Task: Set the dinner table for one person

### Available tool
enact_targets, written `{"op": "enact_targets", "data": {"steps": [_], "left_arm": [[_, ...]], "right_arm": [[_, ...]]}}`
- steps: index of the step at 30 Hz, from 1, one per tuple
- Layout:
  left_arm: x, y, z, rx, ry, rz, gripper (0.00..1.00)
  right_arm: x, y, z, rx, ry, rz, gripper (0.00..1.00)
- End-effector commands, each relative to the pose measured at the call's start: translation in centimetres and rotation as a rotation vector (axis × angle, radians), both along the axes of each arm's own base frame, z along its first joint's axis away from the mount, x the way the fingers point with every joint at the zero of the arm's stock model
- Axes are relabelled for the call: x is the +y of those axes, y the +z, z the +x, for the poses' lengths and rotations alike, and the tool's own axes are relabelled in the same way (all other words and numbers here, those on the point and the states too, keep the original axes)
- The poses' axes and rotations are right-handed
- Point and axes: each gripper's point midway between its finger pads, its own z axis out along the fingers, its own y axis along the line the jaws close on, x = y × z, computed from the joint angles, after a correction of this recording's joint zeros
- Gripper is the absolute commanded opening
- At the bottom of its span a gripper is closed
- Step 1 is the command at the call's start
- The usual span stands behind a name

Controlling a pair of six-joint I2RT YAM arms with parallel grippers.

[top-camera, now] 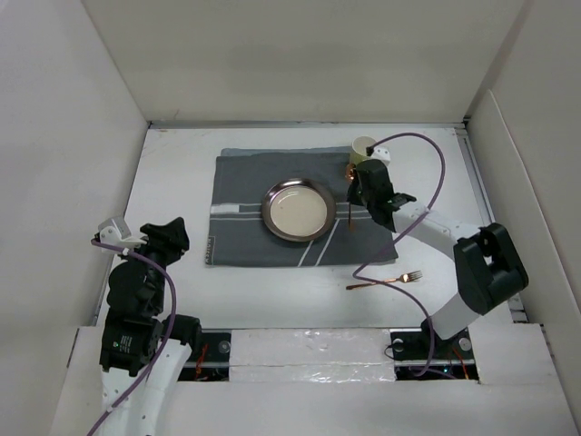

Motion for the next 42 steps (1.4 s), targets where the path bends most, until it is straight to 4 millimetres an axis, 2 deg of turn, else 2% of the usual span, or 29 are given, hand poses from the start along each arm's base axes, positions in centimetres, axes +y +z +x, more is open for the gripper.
{"op": "enact_targets", "data": {"steps": [1, 7, 11, 22, 28, 34, 35, 37, 40, 41, 42], "left_arm": [[-0.2, 1.9, -0.1, -0.061, -0.015, 0.005, 0.47], [-0.1, 1.8, -0.1, -0.057, -0.012, 0.006, 0.47], [-0.1, 1.8, -0.1, -0.057, -0.012, 0.006, 0.47], [-0.2, 1.7, 0.1, -0.052, -0.017, 0.010, 0.47], [-0.4, 1.7, 0.2, -0.049, -0.024, 0.015, 0.47], [-0.9, 1.6, 0.4, -0.041, -0.054, 0.028, 0.45], [-1.1, 1.6, 0.4, -0.041, -0.067, 0.034, 0.44], [-1.7, 1.8, 0.6, -0.045, -0.106, 0.058, 0.41], [-3.2, 1.4, 1.3, -0.028, -0.189, 0.090, 0.38], [-3.7, 1.3, 1.4, -0.024, -0.219, 0.096, 0.37], [-4.2, 1.4, 1.6, -0.023, -0.247, 0.106, 0.37]], "right_arm": [[-0.3, -0.8, 1.3, 0.024, 0.066, -0.021, 0.00], [-0.8, -4.2, 2.7, 0.102, 0.103, -0.075, 0.00], [-0.7, -4.8, 3.6, 0.112, 0.107, -0.084, 0.00], [-0.8, -7.5, 3.6, 0.171, 0.079, -0.084, 0.00], [-1.0, -8.0, 3.7, 0.177, 0.059, -0.081, 0.01], [-0.9, -6.8, 3.3, 0.151, 0.062, -0.052, 0.27], [-0.9, -5.9, 3.3, 0.133, 0.063, -0.043, 0.35], [-0.8, -4.8, 3.0, 0.120, 0.071, -0.030, 0.41], [0.1, -1.0, 2.1, 0.054, 0.102, 0.006, 0.53], [0.4, -0.6, 1.0, 0.068, 0.118, 0.002, 0.56], [0.9, 2.1, 0.3, 0.016, 0.140, 0.019, 0.58]]}}
